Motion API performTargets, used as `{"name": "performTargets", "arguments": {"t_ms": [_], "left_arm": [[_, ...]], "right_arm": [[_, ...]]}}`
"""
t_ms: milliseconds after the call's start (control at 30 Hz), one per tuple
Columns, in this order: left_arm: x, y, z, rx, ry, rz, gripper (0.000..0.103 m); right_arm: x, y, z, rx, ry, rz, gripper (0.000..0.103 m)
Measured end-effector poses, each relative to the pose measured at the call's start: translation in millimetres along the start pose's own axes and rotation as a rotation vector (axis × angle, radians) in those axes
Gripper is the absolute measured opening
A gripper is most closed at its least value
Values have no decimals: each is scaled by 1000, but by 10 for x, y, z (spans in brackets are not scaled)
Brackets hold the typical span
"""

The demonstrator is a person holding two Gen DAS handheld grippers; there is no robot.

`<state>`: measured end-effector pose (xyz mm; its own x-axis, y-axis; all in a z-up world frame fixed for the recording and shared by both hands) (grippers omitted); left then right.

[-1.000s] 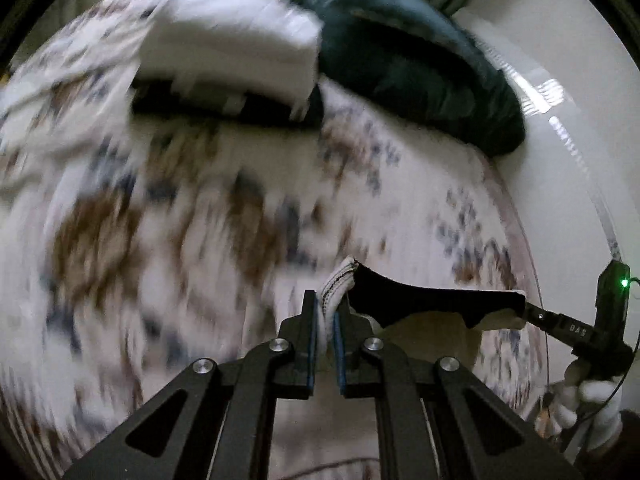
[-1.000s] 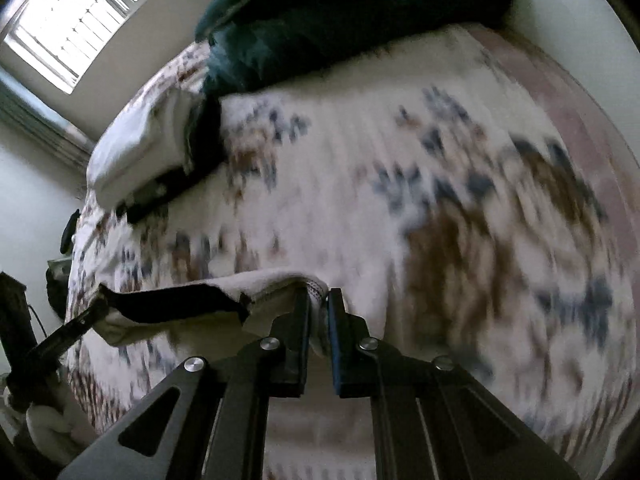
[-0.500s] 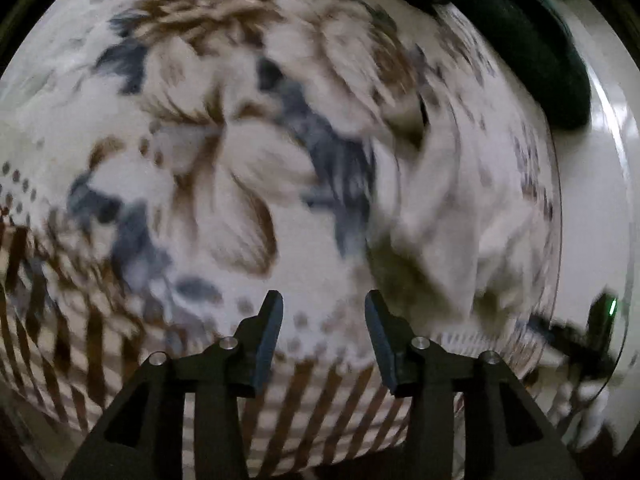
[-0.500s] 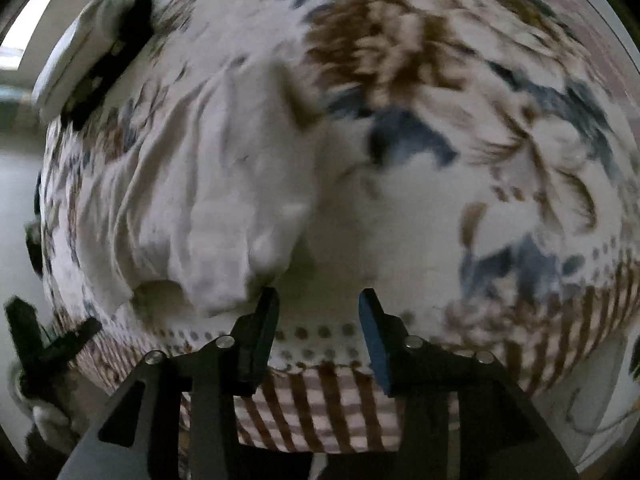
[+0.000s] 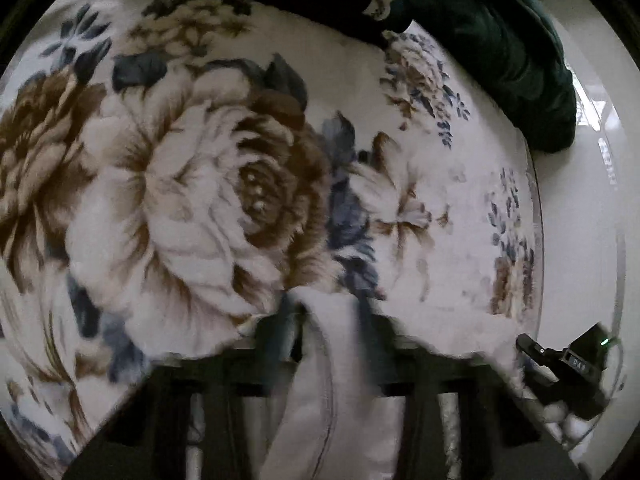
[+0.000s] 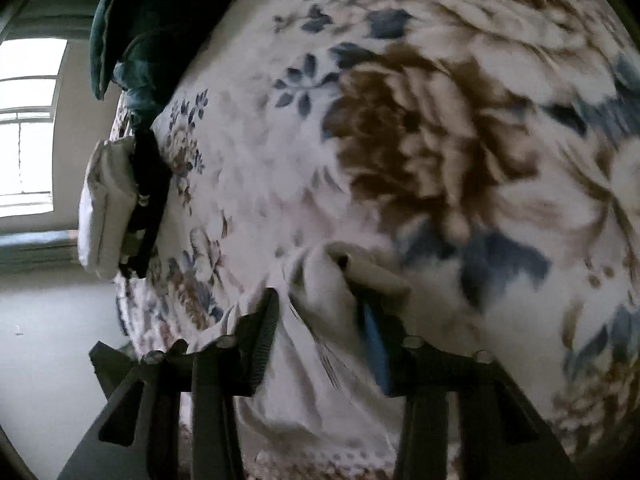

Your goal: Fold small clothes

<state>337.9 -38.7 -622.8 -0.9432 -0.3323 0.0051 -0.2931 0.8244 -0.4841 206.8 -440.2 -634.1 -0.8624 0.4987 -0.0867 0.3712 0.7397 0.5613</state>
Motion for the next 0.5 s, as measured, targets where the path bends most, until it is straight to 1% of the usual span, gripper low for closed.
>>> {"name": "performTargets", "arguments": {"t_ms": [100, 133, 200, 300, 367, 400, 467, 500], "left_arm": [[7, 83, -24, -31, -20, 48, 14], [0, 119, -3, -40, -20, 55, 14], [-33, 125, 64, -48, -13, 72, 14], [-114, 100, 172, -60, 9, 93, 14], [-142, 58, 216, -62, 25, 102, 14], [-148, 45, 219, -54, 38, 91, 16], [-169, 72, 136, 14, 73, 11, 22], [-178, 93, 81, 36, 79, -24, 28]], "right_arm": [[-29, 86, 8, 45, -23, -23, 11], [-28, 44, -19, 75, -36, -19, 11], [-118, -80, -50, 100, -45, 16, 10], [-138, -240, 17, 128, -36, 38, 10], [-163, -237, 100, 126, -17, 33, 10], [-178, -216, 127, 124, -10, 26, 10], [-213, -151, 150, 89, 24, 17, 14], [-218, -121, 140, 75, 36, 15, 24]]}}
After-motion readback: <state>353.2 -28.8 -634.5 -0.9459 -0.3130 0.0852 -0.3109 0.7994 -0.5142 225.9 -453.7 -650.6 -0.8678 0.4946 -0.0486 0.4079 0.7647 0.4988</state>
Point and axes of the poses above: each gripper's, at about its wrist camera, not at the fingertips, and z roughly the way its jaws point, y to its left, x to its underside, the point moved 5 cm from there along z, roughly the way its jaws point, and after that the axes turned 14 degrees about -z, right-handed, at the moved point
